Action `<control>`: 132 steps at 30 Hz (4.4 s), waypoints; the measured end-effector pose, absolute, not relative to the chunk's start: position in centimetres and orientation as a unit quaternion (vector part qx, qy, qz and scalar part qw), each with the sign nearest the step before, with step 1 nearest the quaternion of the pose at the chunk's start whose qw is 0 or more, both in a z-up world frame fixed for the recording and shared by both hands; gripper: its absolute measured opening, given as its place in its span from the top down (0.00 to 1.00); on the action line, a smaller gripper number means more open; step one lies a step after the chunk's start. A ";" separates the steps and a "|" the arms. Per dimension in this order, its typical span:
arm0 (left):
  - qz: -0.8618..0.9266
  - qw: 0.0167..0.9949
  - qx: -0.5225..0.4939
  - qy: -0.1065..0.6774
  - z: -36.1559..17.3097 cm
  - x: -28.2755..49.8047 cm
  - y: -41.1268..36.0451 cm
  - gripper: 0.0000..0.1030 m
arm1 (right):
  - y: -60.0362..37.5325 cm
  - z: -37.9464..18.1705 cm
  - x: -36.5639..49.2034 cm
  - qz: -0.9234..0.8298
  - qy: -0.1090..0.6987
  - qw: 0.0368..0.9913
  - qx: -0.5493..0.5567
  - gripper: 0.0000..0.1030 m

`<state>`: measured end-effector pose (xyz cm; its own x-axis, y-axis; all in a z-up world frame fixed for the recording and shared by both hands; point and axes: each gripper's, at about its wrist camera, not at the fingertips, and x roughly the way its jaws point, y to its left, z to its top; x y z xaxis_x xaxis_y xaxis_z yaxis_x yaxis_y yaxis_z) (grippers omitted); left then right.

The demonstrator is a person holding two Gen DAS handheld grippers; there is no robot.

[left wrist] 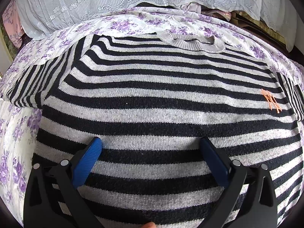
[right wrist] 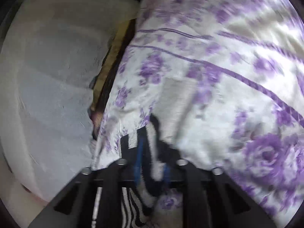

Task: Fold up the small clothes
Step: 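Grasp the sweater sleeve cuff with the right gripper and lift it, then fold the held sleeve across the sweater body and release it, then move the left gripper to the other sleeve cuff and grasp it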

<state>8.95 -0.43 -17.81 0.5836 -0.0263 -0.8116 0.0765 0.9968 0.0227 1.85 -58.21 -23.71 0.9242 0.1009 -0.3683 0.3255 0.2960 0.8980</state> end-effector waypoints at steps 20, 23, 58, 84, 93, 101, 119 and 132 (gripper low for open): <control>0.004 0.871 0.040 0.489 -17.9 12.2 7.4 0.04 | -55.9 -20.7 1.0 -0.178 0.235 0.834 0.466 0.94; -0.002 0.887 0.026 0.461 -17.3 11.5 7.8 0.04 | -54.5 -18.4 0.8 -0.178 0.223 0.856 0.432 0.94; 0.027 0.896 -0.099 0.433 -14.2 12.5 15.5 0.04 | -11.6 -12.6 13.4 0.050 0.348 0.932 0.086 0.93; -0.042 0.903 -0.049 0.426 -11.9 10.4 10.5 0.04 | -15.7 -13.7 10.5 0.112 0.421 0.894 0.104 0.43; -0.073 0.897 0.059 0.431 -11.8 13.7 -0.3 0.04 | -29.2 -13.7 14.4 0.058 0.376 0.882 0.279 0.42; -0.068 0.868 0.025 0.492 -17.0 17.3 -0.2 0.04 | -33.4 -17.5 13.6 0.062 0.368 0.857 0.356 0.63; 0.019 0.898 -0.044 0.438 -12.0 11.0 14.4 0.04 | -34.3 -15.5 1.6 0.031 0.248 0.920 0.303 0.25; 0.081 0.839 -0.339 0.418 -16.0 12.8 33.6 0.04 | -34.8 -18.5 3.2 0.041 0.288 0.887 0.358 0.06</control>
<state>12.82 33.61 -16.02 0.6379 -0.1471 -0.7559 -0.4193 0.7570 -0.5011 3.22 -34.80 -18.51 0.8311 0.2783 -0.4816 0.1339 0.7404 0.6587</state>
